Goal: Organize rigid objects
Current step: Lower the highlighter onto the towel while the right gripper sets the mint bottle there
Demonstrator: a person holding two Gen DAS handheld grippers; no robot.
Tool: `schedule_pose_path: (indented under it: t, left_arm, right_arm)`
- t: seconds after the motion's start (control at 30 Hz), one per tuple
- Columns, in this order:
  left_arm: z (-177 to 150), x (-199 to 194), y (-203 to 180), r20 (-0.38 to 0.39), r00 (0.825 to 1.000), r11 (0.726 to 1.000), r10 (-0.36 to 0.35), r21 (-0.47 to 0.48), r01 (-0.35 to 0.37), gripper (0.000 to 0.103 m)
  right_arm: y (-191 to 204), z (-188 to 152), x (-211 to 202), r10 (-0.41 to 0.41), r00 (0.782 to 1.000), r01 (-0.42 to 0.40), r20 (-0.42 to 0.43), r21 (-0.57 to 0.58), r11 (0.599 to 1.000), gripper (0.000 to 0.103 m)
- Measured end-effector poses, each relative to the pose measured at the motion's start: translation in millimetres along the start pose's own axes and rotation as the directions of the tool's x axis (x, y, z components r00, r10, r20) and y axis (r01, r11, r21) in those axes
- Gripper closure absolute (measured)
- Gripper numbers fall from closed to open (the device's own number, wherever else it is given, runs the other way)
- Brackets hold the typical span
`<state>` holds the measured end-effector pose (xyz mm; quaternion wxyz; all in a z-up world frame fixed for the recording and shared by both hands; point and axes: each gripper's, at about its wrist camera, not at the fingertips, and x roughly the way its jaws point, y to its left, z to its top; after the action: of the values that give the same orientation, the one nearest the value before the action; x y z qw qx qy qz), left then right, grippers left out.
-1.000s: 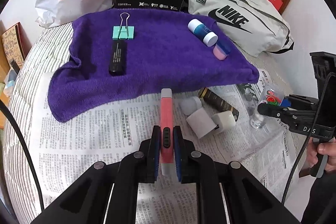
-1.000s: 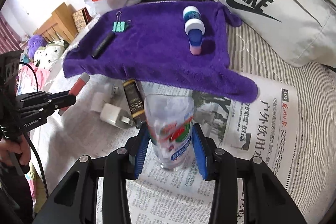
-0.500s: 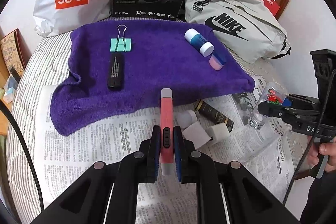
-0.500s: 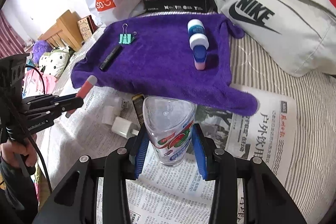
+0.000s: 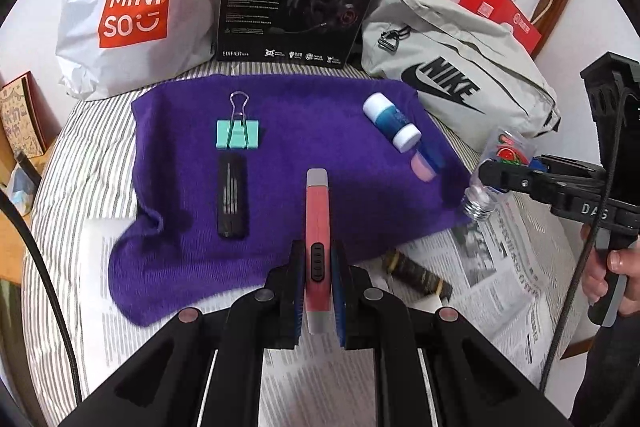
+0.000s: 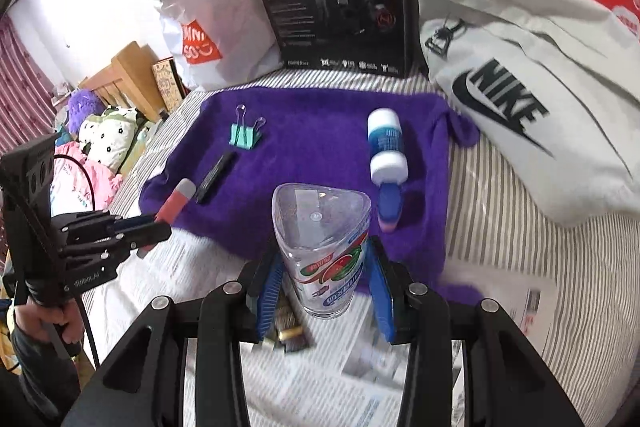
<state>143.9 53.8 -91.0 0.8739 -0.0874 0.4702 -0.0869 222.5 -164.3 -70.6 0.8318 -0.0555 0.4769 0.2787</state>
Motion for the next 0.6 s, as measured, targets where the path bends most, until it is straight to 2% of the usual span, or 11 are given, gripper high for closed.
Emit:
schedule_pose_path:
  t: [0.2,0.5,0.6]
  left_arm:
    - [20.2,21.7,11.8,-0.019,1.0,1.0,0.0,-0.012,-0.001,0.091]
    - [33.0,47.8,24.8,-0.042,0.999,1.0,-0.006,-0.026,0.005,0.091]
    - [35.7,54.1,27.6,-0.049,0.999,1.0,-0.003,-0.029,0.002,0.091]
  right_arm:
    - [-1.1,19.9,32.6,-0.03,0.999,0.03,-0.044,-0.018,0.999,0.063]
    - [-2.4,21.8,71.7,-0.047,0.991,0.043,-0.128,-0.035,0.998,0.063]
    - [-2.7,24.2,75.7,-0.052,0.991,0.049,-0.127,-0.029,0.998,0.063]
